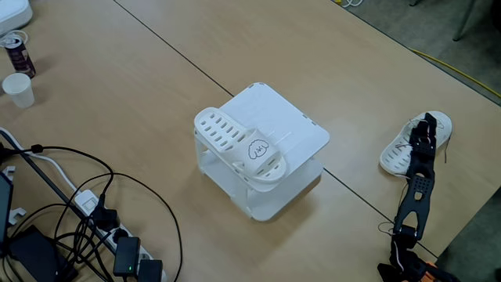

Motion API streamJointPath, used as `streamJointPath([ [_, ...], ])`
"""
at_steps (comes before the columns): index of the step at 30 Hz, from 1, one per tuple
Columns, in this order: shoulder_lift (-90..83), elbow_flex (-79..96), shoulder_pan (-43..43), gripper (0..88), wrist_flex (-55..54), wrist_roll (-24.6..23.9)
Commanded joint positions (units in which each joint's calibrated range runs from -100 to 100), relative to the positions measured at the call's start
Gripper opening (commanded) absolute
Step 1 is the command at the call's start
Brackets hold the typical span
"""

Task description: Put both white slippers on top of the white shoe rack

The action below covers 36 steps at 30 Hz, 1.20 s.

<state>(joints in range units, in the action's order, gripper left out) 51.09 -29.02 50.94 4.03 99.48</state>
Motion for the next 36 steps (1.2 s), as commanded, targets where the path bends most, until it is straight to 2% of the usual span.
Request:
streamJointPath([
  [1,0.61,-7.02,1.78,26.3,-0.67,0.52],
  [11,7.43,-16.94,4.24,26.3,-0.67,0.52],
  [27,15.17,-27.68,2.68,25.7,-0.67,0.52],
  [30,16.26,-29.30,2.52,16.6,-0.58,0.52],
  [33,16.85,-29.48,2.44,0.5,-0.58,0.52],
  [36,16.85,-29.48,2.44,0.8,-0.50,0.52],
])
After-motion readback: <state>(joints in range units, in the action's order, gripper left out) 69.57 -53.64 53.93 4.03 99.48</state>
